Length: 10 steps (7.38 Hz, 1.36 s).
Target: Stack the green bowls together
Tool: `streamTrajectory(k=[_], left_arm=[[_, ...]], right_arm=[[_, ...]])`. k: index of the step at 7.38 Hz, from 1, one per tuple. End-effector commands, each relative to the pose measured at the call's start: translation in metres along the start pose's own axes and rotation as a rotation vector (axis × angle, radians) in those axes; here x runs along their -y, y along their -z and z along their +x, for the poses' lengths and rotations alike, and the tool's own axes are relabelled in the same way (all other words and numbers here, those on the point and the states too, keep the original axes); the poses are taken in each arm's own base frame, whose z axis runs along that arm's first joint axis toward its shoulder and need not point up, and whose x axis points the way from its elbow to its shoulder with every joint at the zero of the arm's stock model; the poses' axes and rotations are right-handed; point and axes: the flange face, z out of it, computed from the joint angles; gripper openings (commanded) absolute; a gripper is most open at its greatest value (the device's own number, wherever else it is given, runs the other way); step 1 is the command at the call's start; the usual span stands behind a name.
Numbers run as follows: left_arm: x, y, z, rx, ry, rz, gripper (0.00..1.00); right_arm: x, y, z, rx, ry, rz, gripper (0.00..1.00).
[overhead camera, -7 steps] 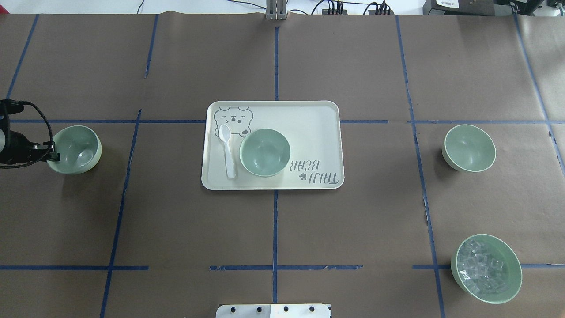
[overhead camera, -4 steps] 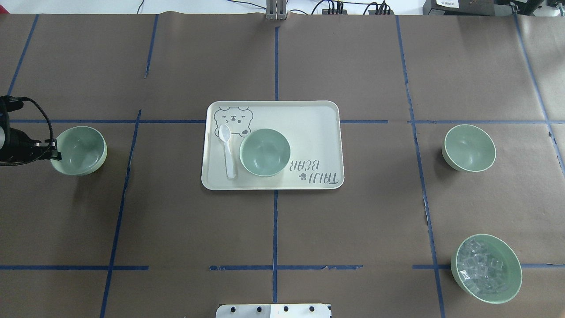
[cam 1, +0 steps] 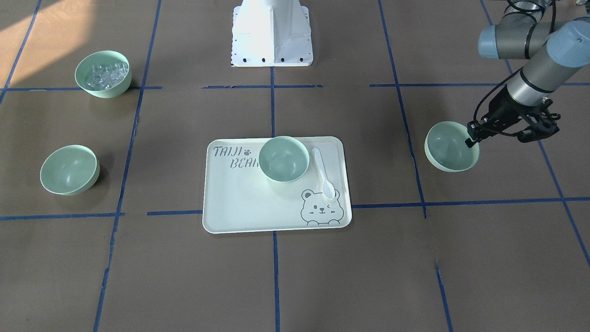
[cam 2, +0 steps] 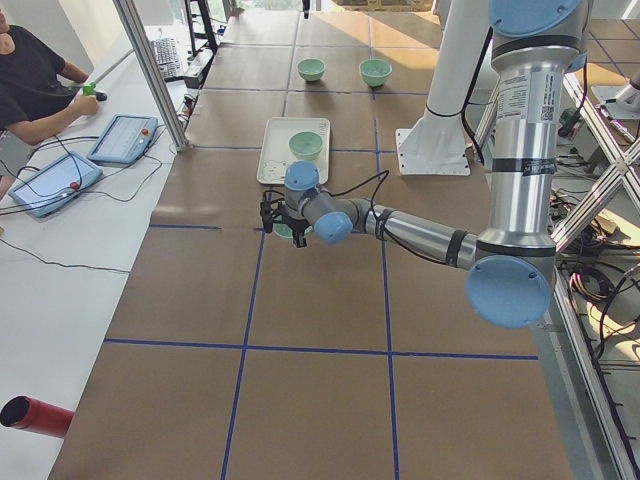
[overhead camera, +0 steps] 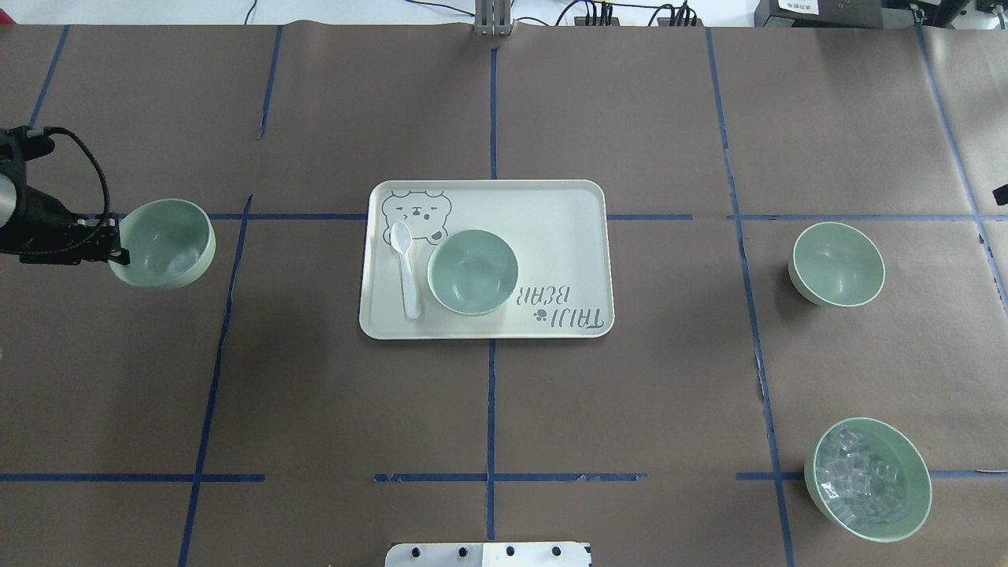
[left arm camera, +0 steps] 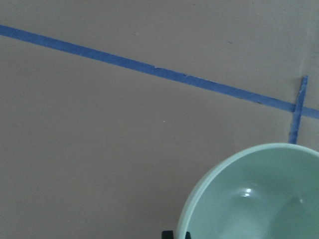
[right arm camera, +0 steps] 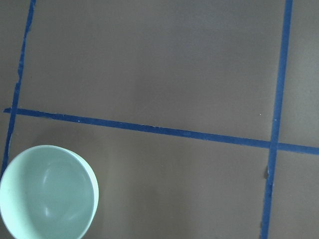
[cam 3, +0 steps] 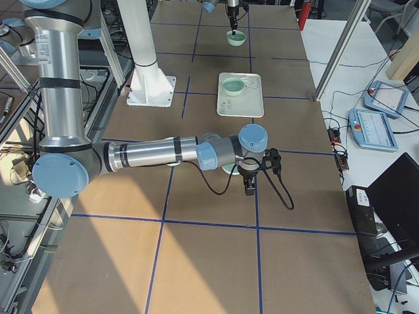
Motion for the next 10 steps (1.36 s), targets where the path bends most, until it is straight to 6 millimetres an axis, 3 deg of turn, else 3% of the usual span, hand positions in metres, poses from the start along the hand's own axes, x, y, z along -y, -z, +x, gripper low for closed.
streamTrajectory(k=[1,3,5,7,8,9,10], left_arm=[[0.012,0.017,0.057,-0.012,0.132,0.011,0.00],[0.016,0.027,0.097,-0.037,0.207,0.013,0.00],[0.018,0.039,0.129,-0.029,0.238,0.010,0.00],[0.006,0.037,0.161,-0.049,0.277,-0.012,0.00],[-0.005,0.030,0.183,-0.056,0.303,-0.018,0.00],[-0.013,0.022,0.194,-0.051,0.299,-0.007,0.00],[-0.018,0.018,0.204,-0.052,0.314,-0.012,0.00]], right_arm=[[-0.003,-0.050,-0.041,0.009,-0.087,0.047,1.00],[-0.016,-0.091,-0.073,0.028,-0.108,0.076,1.00],[-0.031,-0.123,-0.075,0.009,-0.084,0.047,1.00],[-0.038,-0.143,-0.079,-0.019,-0.070,0.027,1.00],[-0.040,-0.148,-0.083,-0.019,-0.064,0.020,0.92],[-0.040,-0.148,-0.083,-0.018,-0.064,0.018,0.40],[-0.040,-0.148,-0.083,-0.017,-0.063,0.016,0.00]])
